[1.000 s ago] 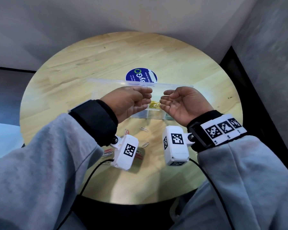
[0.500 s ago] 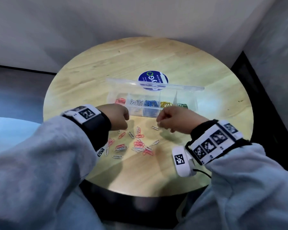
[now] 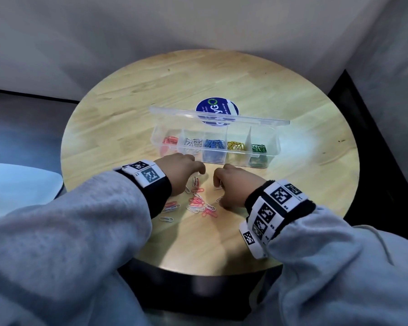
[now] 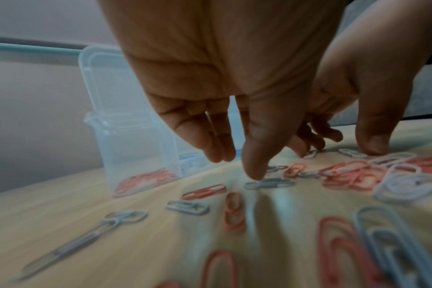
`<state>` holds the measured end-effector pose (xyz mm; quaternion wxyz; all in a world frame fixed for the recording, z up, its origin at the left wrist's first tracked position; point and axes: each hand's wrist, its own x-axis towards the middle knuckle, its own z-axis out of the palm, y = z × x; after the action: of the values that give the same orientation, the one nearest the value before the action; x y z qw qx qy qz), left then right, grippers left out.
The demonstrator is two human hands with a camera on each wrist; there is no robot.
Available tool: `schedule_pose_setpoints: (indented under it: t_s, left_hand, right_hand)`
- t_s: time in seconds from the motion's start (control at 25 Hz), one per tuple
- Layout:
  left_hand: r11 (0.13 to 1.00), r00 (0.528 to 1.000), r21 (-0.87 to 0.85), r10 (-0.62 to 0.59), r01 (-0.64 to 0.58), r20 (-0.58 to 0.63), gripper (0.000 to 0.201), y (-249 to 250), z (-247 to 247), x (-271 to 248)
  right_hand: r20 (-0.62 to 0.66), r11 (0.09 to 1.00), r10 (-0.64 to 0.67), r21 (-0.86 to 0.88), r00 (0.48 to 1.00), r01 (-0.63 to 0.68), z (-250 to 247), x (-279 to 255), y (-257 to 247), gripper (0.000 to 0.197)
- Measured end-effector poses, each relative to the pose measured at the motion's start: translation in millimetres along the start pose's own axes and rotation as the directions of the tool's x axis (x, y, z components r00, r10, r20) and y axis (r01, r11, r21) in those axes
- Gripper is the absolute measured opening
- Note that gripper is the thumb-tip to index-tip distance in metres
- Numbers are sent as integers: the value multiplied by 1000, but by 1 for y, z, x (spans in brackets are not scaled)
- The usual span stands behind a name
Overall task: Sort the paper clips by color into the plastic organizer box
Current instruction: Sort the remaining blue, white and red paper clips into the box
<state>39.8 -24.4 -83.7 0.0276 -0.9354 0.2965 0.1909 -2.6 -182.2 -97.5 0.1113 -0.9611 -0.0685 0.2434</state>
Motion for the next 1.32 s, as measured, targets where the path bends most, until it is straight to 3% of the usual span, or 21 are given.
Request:
schedule_pose_setpoints:
  t_s: [0.16,0.36,0.48,0.6,0.84,1.16,1.32]
  left_hand:
    - [999,999,17,40,-40,31,38,1,3,5]
    - [998,1000,-56,11,-11,-7,17,-5,9,3]
    - [998,1000,-69,-6,6,0,13,-8,11,1]
    - [997,1000,-80,-14,15,13,5,-10,14,-1]
    - [988,998,-141,-62,63,17,12,-10,17,-3]
    - [972,993,-206,-111,114,26,18,-5,18,-9]
    - [955,979,-220,-202,198,8,25,-2,18,-10]
  right_hand:
    - [37,1000,12,-18,999,-11,-3,0,-1,23]
    - [88,999,6,-39,996,-3,-4,-4,-7,22]
    - [102,999,5,-44,995,0,-5,-5,-7,23]
    - [84,1000,8,17,996,-9,-6,-7,-5,11]
    - [66,990,10,137,998,-19,-8,-5,-1,17]
    - [47,963,49,262,998,-60,-11,-12,2,11]
    - [74,875,76,473,994,-102,-10,-20,3,13]
